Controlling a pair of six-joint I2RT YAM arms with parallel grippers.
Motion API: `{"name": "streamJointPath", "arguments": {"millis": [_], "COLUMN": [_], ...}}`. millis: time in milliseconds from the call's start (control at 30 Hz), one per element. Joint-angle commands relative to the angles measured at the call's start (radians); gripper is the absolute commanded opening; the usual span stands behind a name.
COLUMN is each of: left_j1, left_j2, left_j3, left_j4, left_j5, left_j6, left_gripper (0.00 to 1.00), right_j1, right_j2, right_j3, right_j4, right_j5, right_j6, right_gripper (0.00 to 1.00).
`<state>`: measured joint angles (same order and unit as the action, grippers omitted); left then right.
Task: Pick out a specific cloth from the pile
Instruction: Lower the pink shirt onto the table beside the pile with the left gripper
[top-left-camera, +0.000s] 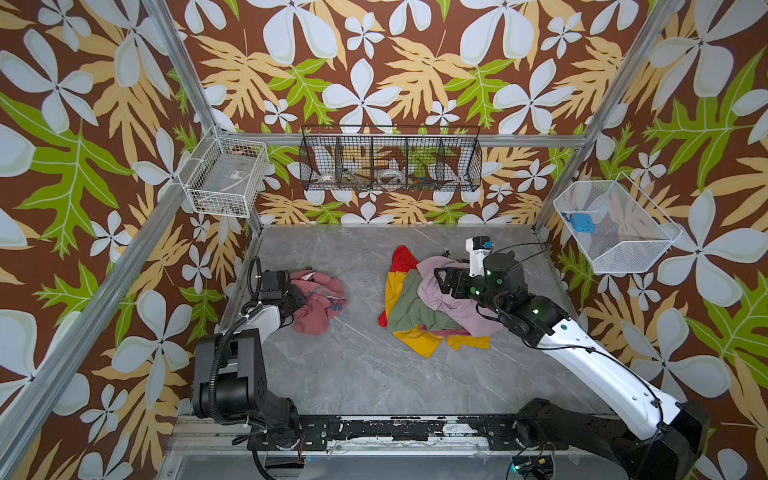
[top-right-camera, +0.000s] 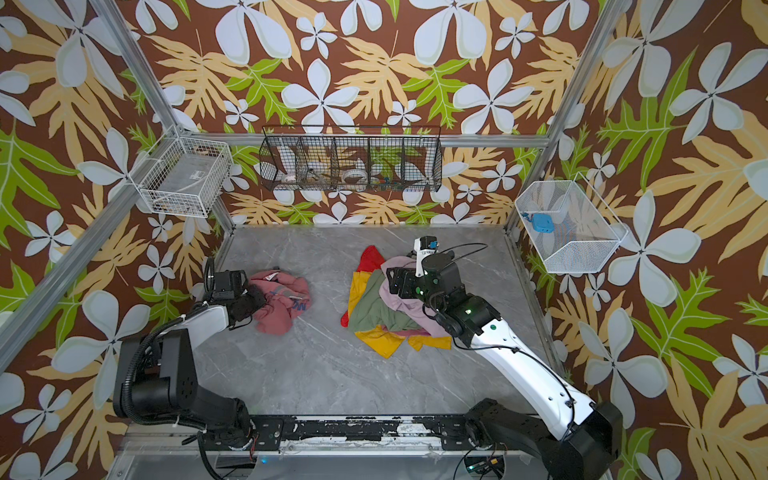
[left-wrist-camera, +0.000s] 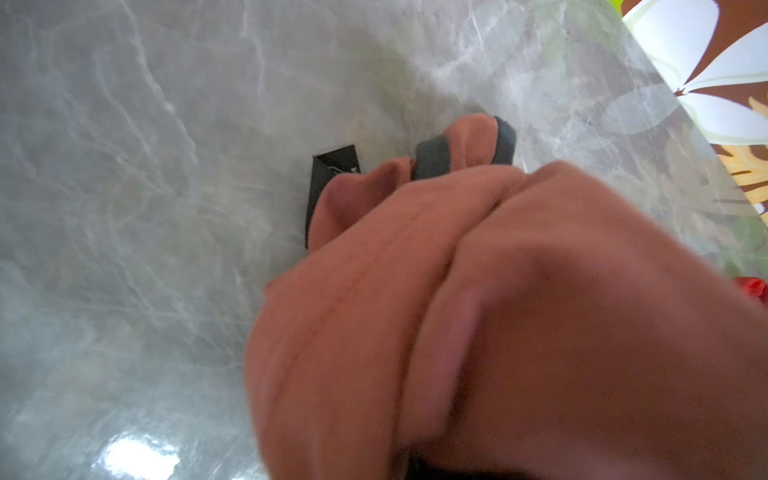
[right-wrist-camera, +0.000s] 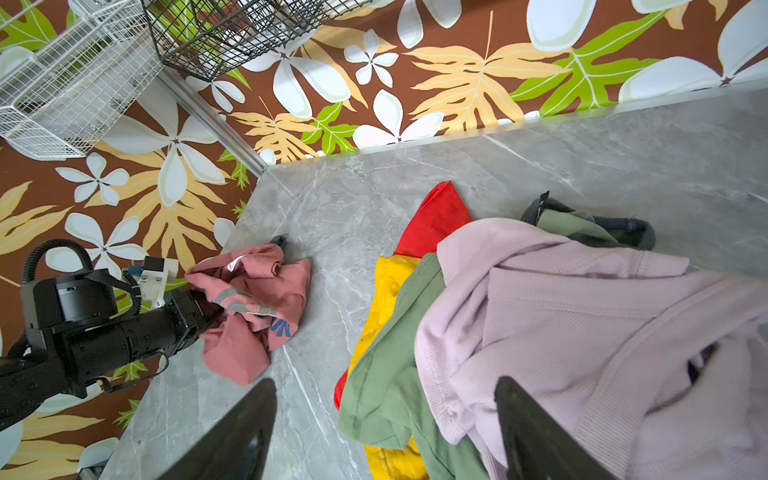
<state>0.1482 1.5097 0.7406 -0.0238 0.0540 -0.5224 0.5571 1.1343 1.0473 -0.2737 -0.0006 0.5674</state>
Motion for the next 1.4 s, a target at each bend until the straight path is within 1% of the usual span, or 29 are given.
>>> {"name": "streamJointPath", "arguments": {"millis": [0, 67, 133, 333, 433, 533, 600, 667, 700, 733, 767, 933, 1133, 1267, 1367], "left_j1": [0.000, -0.001, 0.001, 0.000, -0.001, 0.000, 0.000, 0.000, 0.000, -0.001, -0.004, -0.034, -0.051, -0.094, -0.106], "left_j2": [0.003, -0.004, -0.025, -0.172, -0.254, -0.333, -0.380, -0.418, -0.434, -0.451, -0.468, -0.489, -0.406, -0.357, -0.323], "left_j3": [0.002, 0.001, -0.001, -0.033, -0.052, -0.068, -0.078, -0.081, -0.080, -0.082, -0.085, -0.111, -0.147, -0.132, -0.131], "left_j4": [-0.038, -0.053, -0.070, -0.122, -0.152, -0.175, -0.178, -0.182, -0.185, -0.184, -0.183, -0.173, -0.095, -0.080, -0.039], "left_j5": [-0.015, -0.021, -0.034, -0.116, -0.140, -0.128, -0.101, -0.059, -0.035, -0.003, 0.021, 0.070, 0.159, 0.117, 0.125], "left_j6": [-0.001, 0.005, 0.009, 0.004, -0.006, -0.009, -0.012, -0.015, -0.016, -0.020, -0.026, -0.056, -0.124, -0.129, -0.147], "left_gripper": [0.51, 0.60, 0.65, 0.71, 0.72, 0.73, 0.76, 0.85, 0.92, 0.93, 1.00, 1.00, 1.00, 1.00, 1.00], "right_j1": [0.001, 0.000, 0.000, 0.001, 0.000, -0.001, -0.002, -0.003, -0.003, -0.003, -0.003, -0.003, -0.005, -0.005, -0.008], "right_j2": [0.001, 0.004, 0.004, -0.006, -0.013, -0.017, -0.018, -0.014, -0.012, -0.010, -0.009, 0.001, 0.004, -0.001, 0.002], "right_j3": [-0.001, -0.001, 0.001, -0.004, -0.011, -0.016, -0.020, -0.019, -0.018, -0.017, -0.016, -0.013, -0.013, -0.018, -0.021], "right_j4": [0.013, 0.012, 0.013, 0.010, 0.011, 0.011, 0.011, 0.012, 0.011, 0.013, 0.013, 0.013, 0.013, 0.014, 0.014], "right_j5": [0.011, 0.013, 0.013, 0.027, 0.031, 0.035, 0.039, 0.036, 0.035, 0.035, 0.034, 0.041, 0.043, 0.048, 0.051], "right_j6": [-0.019, -0.023, -0.030, -0.042, -0.048, -0.051, -0.052, -0.054, -0.054, -0.054, -0.054, -0.058, -0.059, -0.057, -0.057], "right_gripper": [0.83, 0.83, 0.84, 0.85, 0.86, 0.87, 0.88, 0.88, 0.88, 0.88, 0.88, 0.89, 0.90, 0.90, 0.91]}}
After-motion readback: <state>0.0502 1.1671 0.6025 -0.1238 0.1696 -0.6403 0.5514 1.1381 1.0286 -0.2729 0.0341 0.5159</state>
